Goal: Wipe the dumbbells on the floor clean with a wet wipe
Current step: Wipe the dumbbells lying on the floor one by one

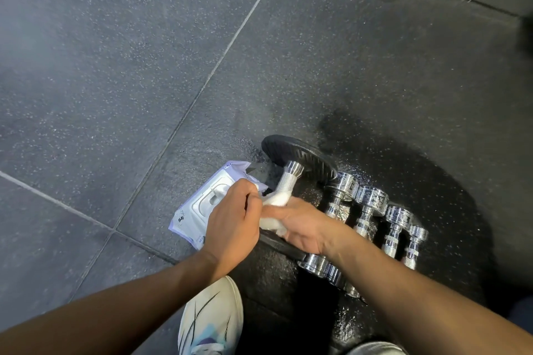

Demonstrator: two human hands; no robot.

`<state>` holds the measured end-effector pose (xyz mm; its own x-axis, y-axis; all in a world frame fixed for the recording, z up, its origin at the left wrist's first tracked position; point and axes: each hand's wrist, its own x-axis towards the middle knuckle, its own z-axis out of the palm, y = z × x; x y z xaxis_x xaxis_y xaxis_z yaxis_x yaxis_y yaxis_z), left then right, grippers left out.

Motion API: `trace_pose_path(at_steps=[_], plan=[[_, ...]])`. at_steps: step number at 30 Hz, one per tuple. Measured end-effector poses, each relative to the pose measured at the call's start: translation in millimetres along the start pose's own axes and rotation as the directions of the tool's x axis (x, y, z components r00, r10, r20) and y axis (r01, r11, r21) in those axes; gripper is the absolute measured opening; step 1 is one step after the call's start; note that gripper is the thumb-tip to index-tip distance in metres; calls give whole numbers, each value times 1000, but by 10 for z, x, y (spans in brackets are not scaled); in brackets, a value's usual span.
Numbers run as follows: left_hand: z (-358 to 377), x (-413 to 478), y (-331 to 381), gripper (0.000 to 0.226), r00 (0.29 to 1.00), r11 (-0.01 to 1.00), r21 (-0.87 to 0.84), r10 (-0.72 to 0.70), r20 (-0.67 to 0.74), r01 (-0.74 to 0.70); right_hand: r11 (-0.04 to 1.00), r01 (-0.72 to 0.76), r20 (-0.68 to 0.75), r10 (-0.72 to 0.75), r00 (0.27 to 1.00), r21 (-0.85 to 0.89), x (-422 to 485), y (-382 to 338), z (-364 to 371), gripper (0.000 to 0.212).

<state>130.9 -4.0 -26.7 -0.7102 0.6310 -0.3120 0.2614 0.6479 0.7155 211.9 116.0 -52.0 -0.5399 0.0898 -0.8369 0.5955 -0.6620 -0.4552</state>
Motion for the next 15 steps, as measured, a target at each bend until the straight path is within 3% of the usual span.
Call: trace_pose_path(at_steps=[2, 6, 10, 13, 15], plan=[[2, 5, -10, 24, 1000, 1000, -15, -7, -8, 6, 982, 11, -25, -16, 1000, -189, -108, -37, 7, 7], [2, 7, -18, 22, 1000, 1000, -4, -4, 0, 4, 890, 16, -170, -105, 980, -455, -154, -74, 37, 27], [-13, -2, -1, 24, 1000, 1000, -25, 0, -6, 0, 756, -40, -202, -123, 972, -653, -184, -133, -19, 38], [-14, 2, -11, 25, 1000, 999, -47, -4, -23, 3, 768, -43, -139, -61, 988, -639, -209, -153, -226, 64], [-15, 3, -13, 25, 1000, 999, -42, -2, -21, 2, 742, -37, -96, -37, 995, -670, -215, -130, -334, 56]])
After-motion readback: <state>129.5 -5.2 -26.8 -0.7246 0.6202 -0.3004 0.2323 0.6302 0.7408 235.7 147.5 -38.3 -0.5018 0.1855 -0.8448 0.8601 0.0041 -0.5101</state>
